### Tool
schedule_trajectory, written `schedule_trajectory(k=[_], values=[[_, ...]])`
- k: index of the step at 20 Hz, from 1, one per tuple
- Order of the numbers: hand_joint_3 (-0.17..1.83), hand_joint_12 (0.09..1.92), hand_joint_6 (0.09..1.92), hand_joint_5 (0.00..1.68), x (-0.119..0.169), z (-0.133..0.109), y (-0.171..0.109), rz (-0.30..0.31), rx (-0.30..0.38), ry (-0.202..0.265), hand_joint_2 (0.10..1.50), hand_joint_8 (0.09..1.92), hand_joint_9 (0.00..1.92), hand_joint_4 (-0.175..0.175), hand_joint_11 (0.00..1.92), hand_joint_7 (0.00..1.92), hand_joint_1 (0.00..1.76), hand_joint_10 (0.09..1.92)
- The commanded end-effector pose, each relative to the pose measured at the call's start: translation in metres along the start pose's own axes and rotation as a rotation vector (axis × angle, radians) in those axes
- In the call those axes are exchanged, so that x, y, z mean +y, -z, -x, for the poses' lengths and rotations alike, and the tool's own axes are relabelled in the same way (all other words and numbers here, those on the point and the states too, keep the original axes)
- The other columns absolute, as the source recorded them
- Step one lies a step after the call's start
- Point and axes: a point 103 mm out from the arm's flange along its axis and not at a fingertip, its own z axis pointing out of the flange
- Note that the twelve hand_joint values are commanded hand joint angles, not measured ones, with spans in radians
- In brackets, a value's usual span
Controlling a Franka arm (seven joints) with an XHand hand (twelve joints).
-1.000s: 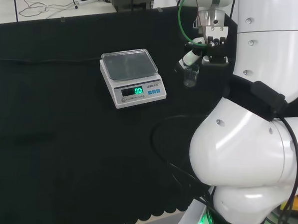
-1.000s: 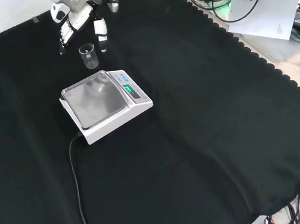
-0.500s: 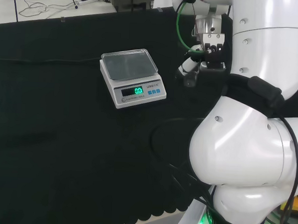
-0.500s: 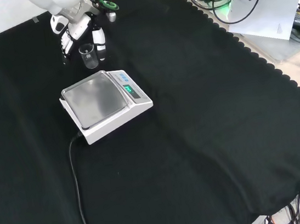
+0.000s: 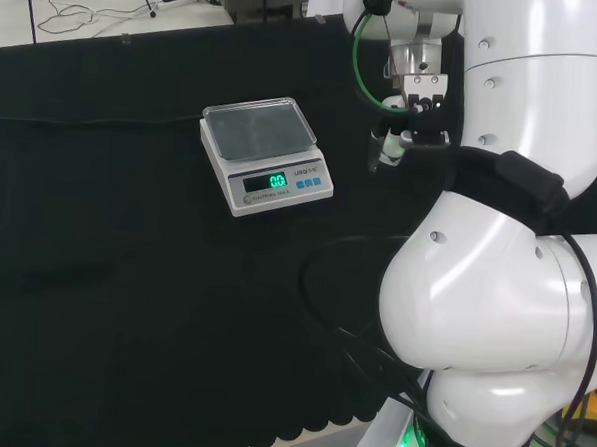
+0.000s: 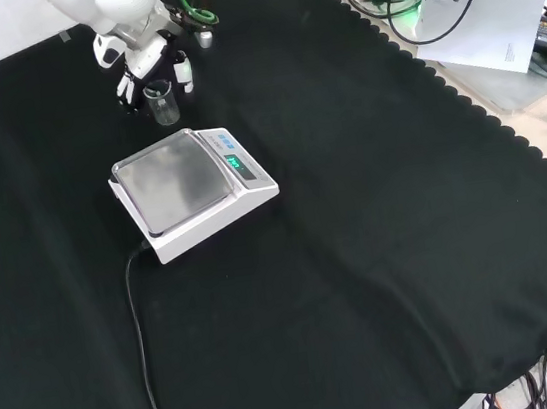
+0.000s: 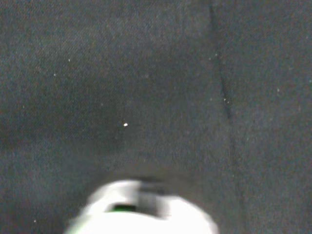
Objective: Pick up the beaker.
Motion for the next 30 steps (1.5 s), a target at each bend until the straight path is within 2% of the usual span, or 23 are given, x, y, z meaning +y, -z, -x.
schedule_trajectory(k=[1, 3, 4, 5, 7, 9, 10, 13, 15, 19, 24, 30], values=[[0.16, 1.56, 1.12, 0.61, -0.002, -0.003, 0.009, 0.128, 0.021, 0.051, 1.01, 0.96, 0.77, -0.171, 0.71, 0.40, 1.74, 1.12], [0.05, 1.77, 1.40, 0.50, -0.002, -0.003, 0.017, 0.116, 0.030, 0.058, 1.20, 1.12, 0.67, -0.175, 0.53, 0.51, 1.61, 1.37], [0.02, 1.82, 1.47, 0.48, -0.002, -0.003, 0.021, 0.108, 0.034, 0.062, 1.24, 1.28, 0.69, -0.175, 0.52, 0.48, 1.55, 1.42], [0.01, 1.84, 1.51, 0.48, -0.002, -0.003, 0.024, 0.095, 0.039, 0.063, 1.27, 1.39, 0.71, -0.175, 0.51, 0.46, 1.51, 1.45], [0.00, 1.86, 1.54, 0.48, -0.001, -0.002, 0.031, 0.077, 0.050, 0.065, 1.29, 1.47, 0.74, -0.175, 0.51, 0.45, 1.48, 1.47], [0.00, 1.85, 1.55, 0.49, 0.001, -0.002, 0.035, 0.059, 0.053, 0.061, 1.29, 1.47, 0.75, -0.175, 0.51, 0.47, 1.47, 1.46], [-0.01, 1.81, 1.51, 0.55, 0.002, -0.001, 0.037, 0.045, 0.064, 0.062, 1.27, 1.42, 0.80, -0.175, 0.56, 0.51, 1.47, 1.40], [-0.01, 1.73, 1.44, 0.66, 0.003, 0.001, 0.042, -0.035, 0.092, 0.080, 1.22, 1.33, 0.88, -0.175, 0.64, 0.60, 1.48, 1.28], [0.00, 1.72, 1.43, 0.67, 0.003, 0.002, 0.048, -0.105, 0.086, 0.089, 1.21, 1.31, 0.89, -0.175, 0.65, 0.62, 1.48, 1.26], [0.00, 1.71, 1.42, 0.68, -0.001, 0.006, 0.062, -0.155, 0.099, 0.099, 1.21, 1.30, 0.90, -0.175, 0.65, 0.62, 1.48, 1.25], [0.00, 1.71, 1.41, 0.69, -0.013, 0.006, 0.071, -0.145, 0.097, 0.114, 1.20, 1.29, 0.91, -0.175, 0.65, 0.64, 1.48, 1.24], [0.00, 1.70, 1.40, 0.69, -0.048, -0.001, 0.089, -0.104, 0.040, 0.163, 1.20, 1.28, 0.92, -0.175, 0.65, 0.64, 1.48, 1.23]])
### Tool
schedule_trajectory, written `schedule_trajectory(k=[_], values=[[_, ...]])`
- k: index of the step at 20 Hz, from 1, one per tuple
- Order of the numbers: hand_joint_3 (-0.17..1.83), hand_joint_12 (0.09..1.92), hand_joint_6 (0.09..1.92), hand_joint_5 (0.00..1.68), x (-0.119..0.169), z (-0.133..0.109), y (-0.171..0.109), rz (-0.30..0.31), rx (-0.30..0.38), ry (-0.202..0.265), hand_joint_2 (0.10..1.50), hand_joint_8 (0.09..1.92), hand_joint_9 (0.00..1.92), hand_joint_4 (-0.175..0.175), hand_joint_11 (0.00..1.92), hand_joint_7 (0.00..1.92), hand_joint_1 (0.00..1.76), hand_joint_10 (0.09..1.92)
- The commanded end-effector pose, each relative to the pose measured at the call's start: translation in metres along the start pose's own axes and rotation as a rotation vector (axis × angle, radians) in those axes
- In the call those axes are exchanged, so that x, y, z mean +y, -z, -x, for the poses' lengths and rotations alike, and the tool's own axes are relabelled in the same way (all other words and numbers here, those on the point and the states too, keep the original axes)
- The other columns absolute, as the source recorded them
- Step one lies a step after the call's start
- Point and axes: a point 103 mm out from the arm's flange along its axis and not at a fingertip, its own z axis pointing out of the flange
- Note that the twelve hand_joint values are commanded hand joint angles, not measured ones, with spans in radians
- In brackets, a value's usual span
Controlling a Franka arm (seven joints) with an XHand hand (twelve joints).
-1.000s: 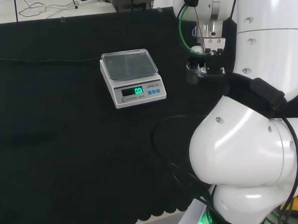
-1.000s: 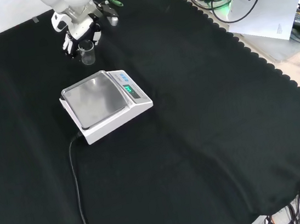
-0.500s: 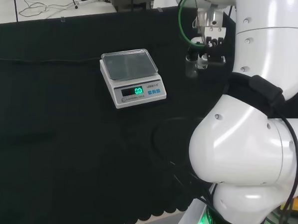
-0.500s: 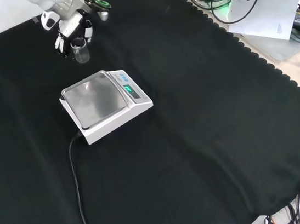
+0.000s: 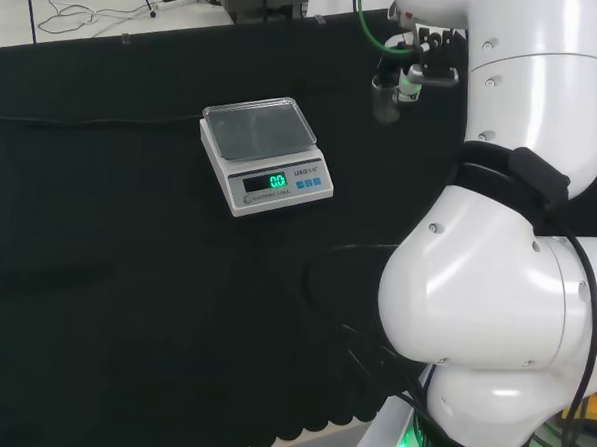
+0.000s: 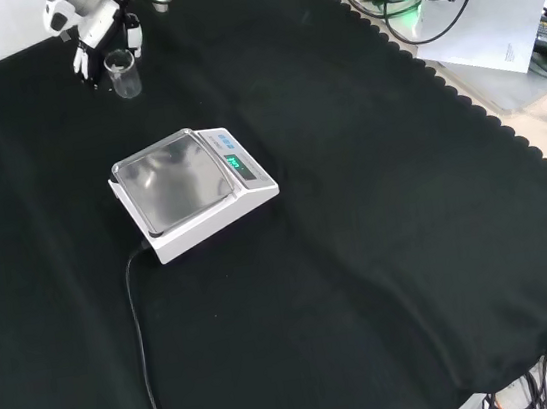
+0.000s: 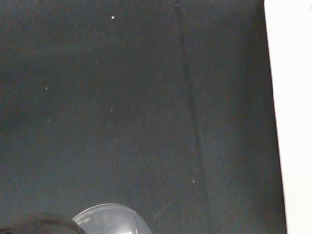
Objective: Pick up the beaker.
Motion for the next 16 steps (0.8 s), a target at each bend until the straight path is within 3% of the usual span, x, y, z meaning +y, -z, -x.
schedule_trajectory(k=[1, 7, 16], values=[[0.00, 1.70, 1.40, 0.70, -0.052, -0.009, -0.016, -0.074, -0.014, 0.073, 1.20, 1.28, 0.92, -0.175, 0.65, 0.64, 1.48, 1.23], [0.00, 1.70, 1.40, 0.70, -0.086, -0.015, -0.009, -0.053, -0.021, 0.087, 1.20, 1.27, 0.92, -0.175, 0.65, 0.65, 1.48, 1.23], [0.00, 1.69, 1.39, 0.70, -0.108, -0.023, -0.009, -0.034, 0.000, 0.087, 1.19, 1.26, 0.93, -0.175, 0.66, 0.65, 1.48, 1.22]])
